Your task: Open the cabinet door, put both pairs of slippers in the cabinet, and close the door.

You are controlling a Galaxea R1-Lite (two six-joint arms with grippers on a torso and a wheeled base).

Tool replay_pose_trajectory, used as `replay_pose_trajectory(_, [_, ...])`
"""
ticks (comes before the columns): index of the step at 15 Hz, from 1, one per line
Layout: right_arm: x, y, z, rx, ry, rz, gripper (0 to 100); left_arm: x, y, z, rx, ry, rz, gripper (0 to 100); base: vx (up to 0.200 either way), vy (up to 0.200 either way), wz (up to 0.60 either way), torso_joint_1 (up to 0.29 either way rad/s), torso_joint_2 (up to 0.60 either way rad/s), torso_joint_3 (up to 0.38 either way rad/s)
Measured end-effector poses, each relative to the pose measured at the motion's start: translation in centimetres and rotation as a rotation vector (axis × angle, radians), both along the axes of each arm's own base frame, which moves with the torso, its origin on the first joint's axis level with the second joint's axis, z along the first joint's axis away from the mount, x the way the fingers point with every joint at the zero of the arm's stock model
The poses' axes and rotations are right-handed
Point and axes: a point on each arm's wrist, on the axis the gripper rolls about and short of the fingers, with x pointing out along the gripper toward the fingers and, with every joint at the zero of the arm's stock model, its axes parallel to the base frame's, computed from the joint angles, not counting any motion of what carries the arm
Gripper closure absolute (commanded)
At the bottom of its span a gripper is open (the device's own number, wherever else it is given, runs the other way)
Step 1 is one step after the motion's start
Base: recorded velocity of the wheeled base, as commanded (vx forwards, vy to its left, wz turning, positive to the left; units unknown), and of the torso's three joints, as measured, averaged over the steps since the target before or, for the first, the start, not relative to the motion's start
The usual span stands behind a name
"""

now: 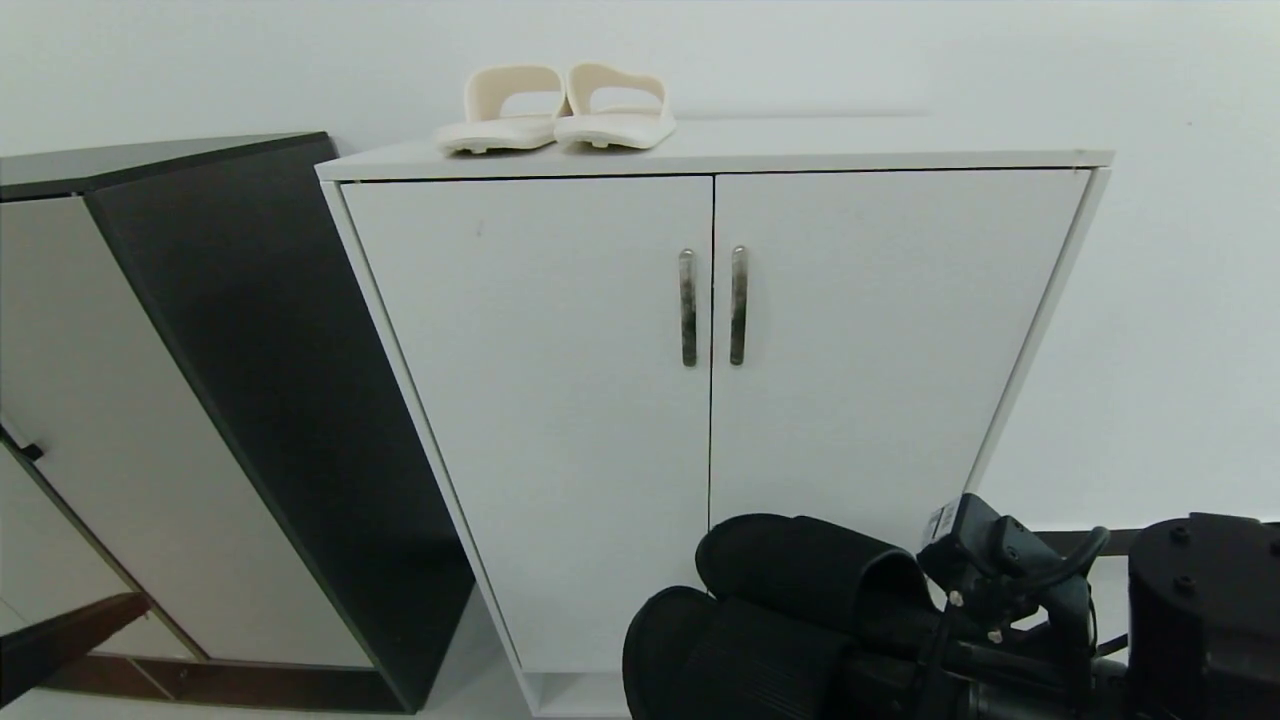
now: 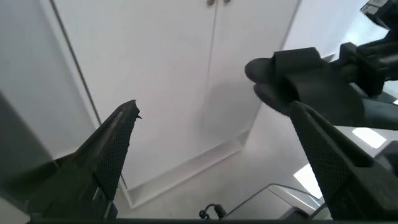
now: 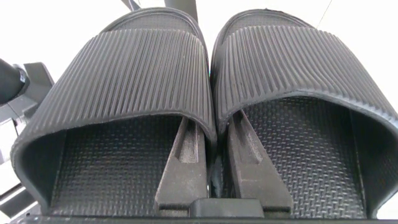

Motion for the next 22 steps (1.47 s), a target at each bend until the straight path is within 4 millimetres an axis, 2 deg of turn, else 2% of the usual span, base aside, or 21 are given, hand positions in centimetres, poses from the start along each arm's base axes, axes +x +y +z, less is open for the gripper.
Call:
replay_pose_trajectory(3, [0.1,0.0,0.2,0.019,-0.015,-0.001,100,2.0,-0.6,3.6,-0.058,-0.012,-0.091,0,0.000,0.000,0.00,0.000,0.00,0.000])
replay_pose_trajectory(5, [0.0,0.0,0.3,0.032,-0.025,-0.002,100,3.6,-1.8,6.1,-0.078,-0.021,-0.165,0,0.000,0.000,0.00,0.000,0.00,0.000])
replay_pose_trajectory(7, [0.1,0.0,0.1,0.027,-0.021,-0.007,100,6.0,-3.7,7.6,-0.076,0.007,-0.221,0,0.000,0.000,0.00,0.000,0.00,0.000])
replay_pose_trajectory(9, [0.1,0.0,0.0,0.021,-0.017,-0.009,100,8.8,-6.4,8.7,-0.073,0.016,-0.277,0,0.000,0.000,0.00,0.000,0.00,0.000])
replay_pose_trajectory(12, [0.1,-0.1,-0.3,0.016,-0.007,-0.010,100,11.7,-11.1,8.6,-0.058,0.042,-0.332,0,0.000,0.000,0.00,0.000,0.00,0.000])
replay_pose_trajectory(14, [0.1,-0.1,-0.3,0.023,0.004,0.021,100,13.5,-13.5,9.2,-0.073,0.025,-0.362,0,0.000,0.000,0.00,0.000,0.00,0.000])
replay_pose_trajectory(16, [0.1,0.0,-0.3,0.025,0.008,0.033,100,15.2,-15.3,9.7,-0.091,0.027,-0.407,0,0.000,0.000,0.00,0.000,0.00,0.000])
replay_pose_trajectory(19, [0.1,-0.1,-0.5,0.020,0.009,0.027,100,17.6,-17.7,9.3,-0.109,0.078,-0.493,0,0.000,0.000,0.00,0.000,0.00,0.000])
replay_pose_trajectory(22, [0.2,-0.1,-0.5,0.017,0.012,0.025,100,19.2,-19.2,9.2,-0.149,0.122,-0.559,0,0.000,0.000,0.00,0.000,0.00,0.000])
